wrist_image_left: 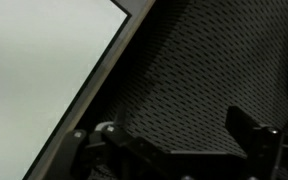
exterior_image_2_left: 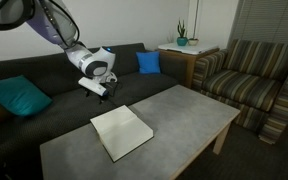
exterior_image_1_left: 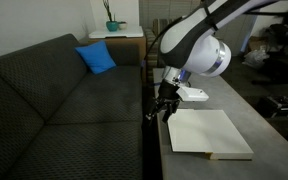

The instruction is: Close the book

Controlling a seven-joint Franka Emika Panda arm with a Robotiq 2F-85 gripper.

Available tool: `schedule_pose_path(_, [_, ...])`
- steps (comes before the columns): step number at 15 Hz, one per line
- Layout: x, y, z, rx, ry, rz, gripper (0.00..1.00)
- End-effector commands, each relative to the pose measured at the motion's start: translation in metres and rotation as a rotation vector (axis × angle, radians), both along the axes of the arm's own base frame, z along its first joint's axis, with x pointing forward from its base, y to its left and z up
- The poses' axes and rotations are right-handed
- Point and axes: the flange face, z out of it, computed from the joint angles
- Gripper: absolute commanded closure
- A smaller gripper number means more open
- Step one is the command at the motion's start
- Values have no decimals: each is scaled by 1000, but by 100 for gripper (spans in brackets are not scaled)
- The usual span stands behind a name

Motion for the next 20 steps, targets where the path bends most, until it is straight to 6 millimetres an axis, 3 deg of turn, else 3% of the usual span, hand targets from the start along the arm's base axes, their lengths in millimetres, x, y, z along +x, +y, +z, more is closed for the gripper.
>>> schedule_pose_path(1, [-13, 6, -13, -2, -27, -11, 0])
schedule_pose_path(9, [-48, 19, -42, -60, 19, 39, 0])
schedule_pose_path(20, [-68, 16, -61, -88, 54, 79, 0])
